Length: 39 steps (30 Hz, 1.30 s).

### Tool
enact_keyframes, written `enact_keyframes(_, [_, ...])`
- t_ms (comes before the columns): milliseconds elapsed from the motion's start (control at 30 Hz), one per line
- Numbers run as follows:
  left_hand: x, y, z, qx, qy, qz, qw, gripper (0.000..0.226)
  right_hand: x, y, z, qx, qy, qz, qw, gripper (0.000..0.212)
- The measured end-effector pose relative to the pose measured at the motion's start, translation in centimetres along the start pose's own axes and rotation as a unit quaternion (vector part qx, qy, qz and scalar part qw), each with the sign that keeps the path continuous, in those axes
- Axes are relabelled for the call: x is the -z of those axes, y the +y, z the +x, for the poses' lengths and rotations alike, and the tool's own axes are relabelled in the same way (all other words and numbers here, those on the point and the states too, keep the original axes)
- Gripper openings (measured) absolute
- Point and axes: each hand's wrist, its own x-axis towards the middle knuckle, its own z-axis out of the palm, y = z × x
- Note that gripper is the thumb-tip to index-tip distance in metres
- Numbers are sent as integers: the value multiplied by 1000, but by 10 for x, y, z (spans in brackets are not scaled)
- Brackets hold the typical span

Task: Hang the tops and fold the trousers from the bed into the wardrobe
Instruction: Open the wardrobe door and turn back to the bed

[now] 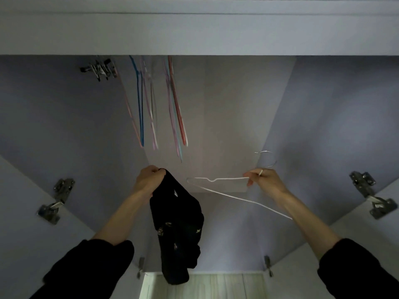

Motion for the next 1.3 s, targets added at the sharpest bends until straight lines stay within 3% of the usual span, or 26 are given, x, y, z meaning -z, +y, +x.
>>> enact_keyframes(233, [4,-11,8,-40,29,54,997,8,17,-14,-13,36,-58,20,998,25])
enact_keyframes(467, [-9,7,-2,-140,40,97,984,8,-23,-42,-14,124,-107,-11,986,26])
enact_keyframes(567, [-17,18,-14,-161,27,80,983,12,-54,-54,-16,156,-99,-42,982,32])
enact_keyframes(667, [-26,31,-28,-165,-32,5,986,9,-81,-60,-21,153,-93,-60,982,21])
enact_keyframes(733, [-27,37,-38,-172,-88,-30,981,9,-90,-62,-26,139,-71,-8,988,21])
enact_keyframes(800, [-24,37,-41,-228,-112,53,966,13,-91,-62,-28,133,-38,74,988,23])
enact_keyframes(900, [-19,30,-35,-365,-65,271,888,23,-83,-63,-31,140,-19,106,984,24])
enact_keyframes(967, [-21,29,-34,-415,-40,320,851,22,-75,-64,-34,142,-23,121,982,23])
enact_keyframes(1067, [-29,32,-35,-438,-54,276,854,18,-64,-66,-34,139,-42,128,981,17])
enact_keyframes(1133, [-30,34,-33,-417,-73,249,871,17,-57,-59,-30,183,16,61,981,12])
enact_keyframes(1233, [-25,34,-27,-416,-60,223,880,14,-46,-43,-31,327,174,-48,928,24])
enact_keyframes(1300, [-18,39,-28,-431,-48,204,878,13,-45,-29,-36,371,155,-122,907,37])
